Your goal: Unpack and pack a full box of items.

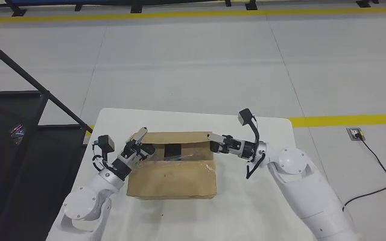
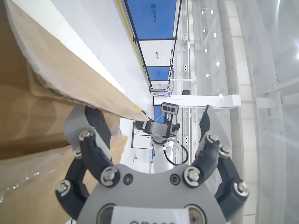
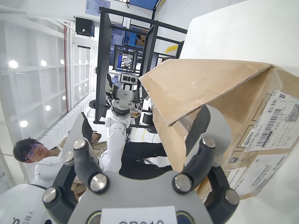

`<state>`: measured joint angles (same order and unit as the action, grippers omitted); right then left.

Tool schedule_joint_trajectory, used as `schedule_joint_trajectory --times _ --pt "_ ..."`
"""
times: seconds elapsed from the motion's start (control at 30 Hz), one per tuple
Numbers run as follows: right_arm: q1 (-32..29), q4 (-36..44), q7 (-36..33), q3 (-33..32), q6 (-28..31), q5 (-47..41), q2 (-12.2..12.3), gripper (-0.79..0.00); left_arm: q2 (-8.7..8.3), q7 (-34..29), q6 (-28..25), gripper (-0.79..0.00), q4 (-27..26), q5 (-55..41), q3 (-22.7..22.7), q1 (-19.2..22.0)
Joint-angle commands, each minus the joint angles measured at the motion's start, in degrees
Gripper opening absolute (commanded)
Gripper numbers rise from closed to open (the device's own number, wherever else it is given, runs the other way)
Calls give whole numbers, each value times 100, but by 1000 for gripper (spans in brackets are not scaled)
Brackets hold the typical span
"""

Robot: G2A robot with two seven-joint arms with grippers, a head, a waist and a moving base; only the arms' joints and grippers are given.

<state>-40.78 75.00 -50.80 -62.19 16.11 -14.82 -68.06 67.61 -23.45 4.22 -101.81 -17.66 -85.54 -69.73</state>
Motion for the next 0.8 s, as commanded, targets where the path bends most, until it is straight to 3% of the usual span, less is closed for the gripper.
schedule_joint_trajectory --times 0.0,0.13,0.3,0.5,0.77 --pt "-141 140 -98 -122 296 145 48 0 7 111 21 0 1 -48 -13 56" --pt "-452 560 -284 -323 506 440 141 0 13 235 85 0 -22 -93 -47 139" --pt "-283 613 -169 -50 -5 874 102 0 14 305 182 0 -30 -97 -65 252" --pt "491 -219 189 554 -474 1004 -122 0 16 308 212 0 -7 -65 -41 318" --pt "1396 -1380 -846 1085 -793 410 -379 0 13 270 165 0 29 -129 -88 283"
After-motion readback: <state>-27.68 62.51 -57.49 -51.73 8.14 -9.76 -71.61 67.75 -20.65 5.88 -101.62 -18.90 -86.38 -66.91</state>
